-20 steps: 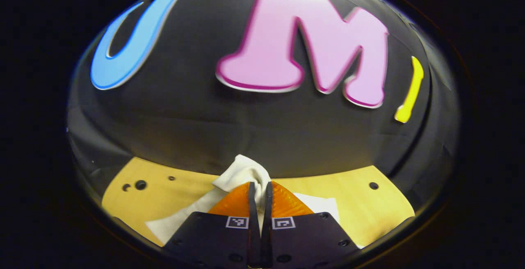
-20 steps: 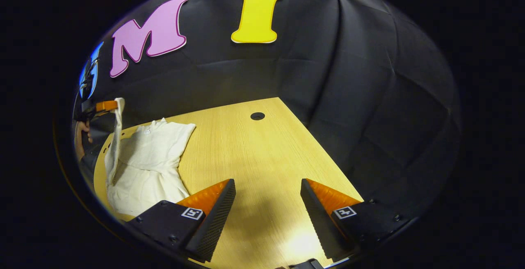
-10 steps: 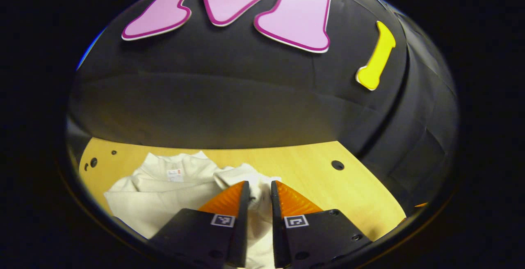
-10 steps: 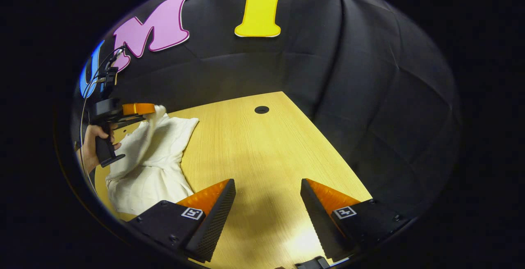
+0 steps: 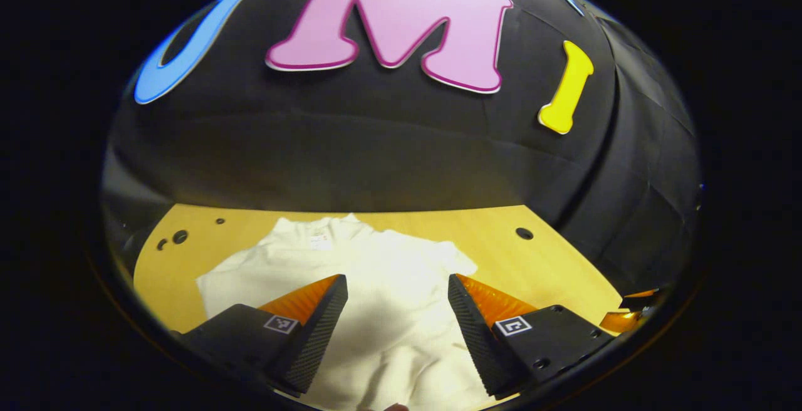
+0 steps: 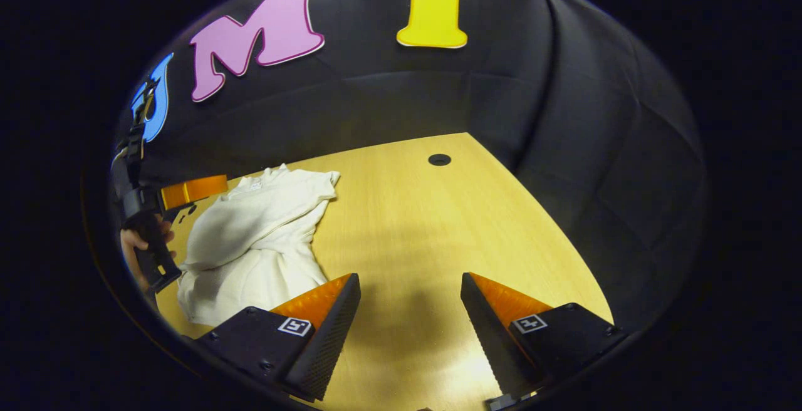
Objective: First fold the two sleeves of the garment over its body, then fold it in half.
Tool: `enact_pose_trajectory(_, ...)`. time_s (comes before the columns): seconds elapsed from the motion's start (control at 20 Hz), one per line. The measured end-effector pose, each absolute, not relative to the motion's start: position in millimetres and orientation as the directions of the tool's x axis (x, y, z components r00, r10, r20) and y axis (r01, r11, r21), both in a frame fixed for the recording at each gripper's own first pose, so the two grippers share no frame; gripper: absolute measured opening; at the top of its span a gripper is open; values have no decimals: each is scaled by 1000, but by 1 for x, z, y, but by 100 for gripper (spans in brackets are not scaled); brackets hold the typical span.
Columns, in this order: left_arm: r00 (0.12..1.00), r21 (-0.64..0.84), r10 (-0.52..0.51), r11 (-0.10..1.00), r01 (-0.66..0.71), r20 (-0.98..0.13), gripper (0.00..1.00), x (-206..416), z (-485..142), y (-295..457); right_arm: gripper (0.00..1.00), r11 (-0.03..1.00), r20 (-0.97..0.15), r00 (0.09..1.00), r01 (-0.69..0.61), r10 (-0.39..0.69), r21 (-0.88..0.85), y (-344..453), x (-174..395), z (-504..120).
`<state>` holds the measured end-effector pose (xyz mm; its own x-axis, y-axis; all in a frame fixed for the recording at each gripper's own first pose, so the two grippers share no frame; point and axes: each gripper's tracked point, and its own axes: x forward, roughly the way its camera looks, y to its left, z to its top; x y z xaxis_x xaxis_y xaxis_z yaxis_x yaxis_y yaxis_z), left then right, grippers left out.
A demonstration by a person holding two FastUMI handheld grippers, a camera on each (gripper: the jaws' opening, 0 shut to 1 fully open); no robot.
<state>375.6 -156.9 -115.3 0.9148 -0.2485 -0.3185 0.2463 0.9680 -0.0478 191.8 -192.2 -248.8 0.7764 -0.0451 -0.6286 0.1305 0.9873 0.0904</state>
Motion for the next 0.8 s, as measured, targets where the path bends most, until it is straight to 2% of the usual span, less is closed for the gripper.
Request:
enact_pose_trajectory(0.25,892,-47,-82,997,68,-445,98,301,-178,-41,99,989,-667,743,50,57,140,-138,195,-273)
enact_pose_trajectory(0.45,852,-39,25,998,-53,-523,98,253,-211,24,99,987,-701,704,-4,116,160,-102,189,-291)
enact_pose_trajectory(0.8,784,0,87,994,-110,-614,98,200,-261,66,99,987,-773,617,-47,148,151,-75,175,-332)
